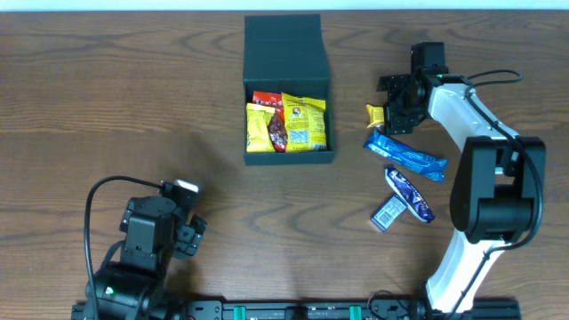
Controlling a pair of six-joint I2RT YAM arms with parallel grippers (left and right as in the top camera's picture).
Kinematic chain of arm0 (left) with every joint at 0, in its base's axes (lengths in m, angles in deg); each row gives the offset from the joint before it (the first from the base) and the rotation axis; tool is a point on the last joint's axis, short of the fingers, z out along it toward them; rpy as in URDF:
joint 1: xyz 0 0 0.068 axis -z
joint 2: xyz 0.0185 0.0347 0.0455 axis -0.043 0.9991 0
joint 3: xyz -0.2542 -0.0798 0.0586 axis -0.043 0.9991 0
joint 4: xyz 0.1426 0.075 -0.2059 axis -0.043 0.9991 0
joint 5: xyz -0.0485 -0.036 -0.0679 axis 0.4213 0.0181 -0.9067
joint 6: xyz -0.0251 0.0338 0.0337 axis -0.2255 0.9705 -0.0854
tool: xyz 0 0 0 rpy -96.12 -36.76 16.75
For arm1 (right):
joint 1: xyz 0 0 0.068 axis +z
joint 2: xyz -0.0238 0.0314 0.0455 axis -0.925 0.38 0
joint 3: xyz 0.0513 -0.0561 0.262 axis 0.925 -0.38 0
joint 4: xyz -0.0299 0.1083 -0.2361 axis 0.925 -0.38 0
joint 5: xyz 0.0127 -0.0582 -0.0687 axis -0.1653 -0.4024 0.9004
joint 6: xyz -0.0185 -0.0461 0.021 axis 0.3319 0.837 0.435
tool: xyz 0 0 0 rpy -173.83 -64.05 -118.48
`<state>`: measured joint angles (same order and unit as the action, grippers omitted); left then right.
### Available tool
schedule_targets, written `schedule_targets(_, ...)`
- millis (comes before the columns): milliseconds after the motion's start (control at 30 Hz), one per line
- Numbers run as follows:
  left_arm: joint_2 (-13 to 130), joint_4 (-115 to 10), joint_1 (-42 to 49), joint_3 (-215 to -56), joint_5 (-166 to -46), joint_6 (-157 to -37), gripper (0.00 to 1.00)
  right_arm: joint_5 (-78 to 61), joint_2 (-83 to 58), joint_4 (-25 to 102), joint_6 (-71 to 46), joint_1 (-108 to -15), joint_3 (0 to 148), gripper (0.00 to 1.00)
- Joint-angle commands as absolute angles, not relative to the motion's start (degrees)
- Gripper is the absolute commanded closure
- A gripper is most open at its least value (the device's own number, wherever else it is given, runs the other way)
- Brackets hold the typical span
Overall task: Pack container
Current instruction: 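Grasp the orange-yellow candy with the right gripper and lift it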
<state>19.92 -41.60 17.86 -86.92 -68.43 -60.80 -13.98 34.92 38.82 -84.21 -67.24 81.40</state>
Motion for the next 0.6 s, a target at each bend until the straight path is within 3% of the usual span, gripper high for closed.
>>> schedule_targets(0, 19.8, -41.6, 17.5, -86.9, -67.6, -60.2, 0.05, -14.0, 35.5, 38.5, -84.0, -67.7, 82.1, 0.2)
schedule_targets(67, 19.8, -41.6, 17.5, -86.9, -67.6, -60.2, 0.05, -14.0, 36.1, 38.5, -84.0, -67.6, 82.1, 0.32)
schedule_targets(233, 19.8, -41.6, 17.5, -86.9, -67.6, -60.2, 0.05, -14.2, 37.2, 38.5, -83.4, -67.6, 82.1, 0.37)
schedule_targets(367, 19.8, -41.6, 17.5, -86.9, -67.6, -60.2, 0.05, -14.2, 37.7, 38.1, -83.0, -67.3, 82.1, 0.62)
schedule_targets(567, 19.8, -41.6, 17.5, -86.9, -67.6, -60.2, 0.05, -14.2, 37.7, 38.1, -80.2, -66.8, 82.1, 0.75)
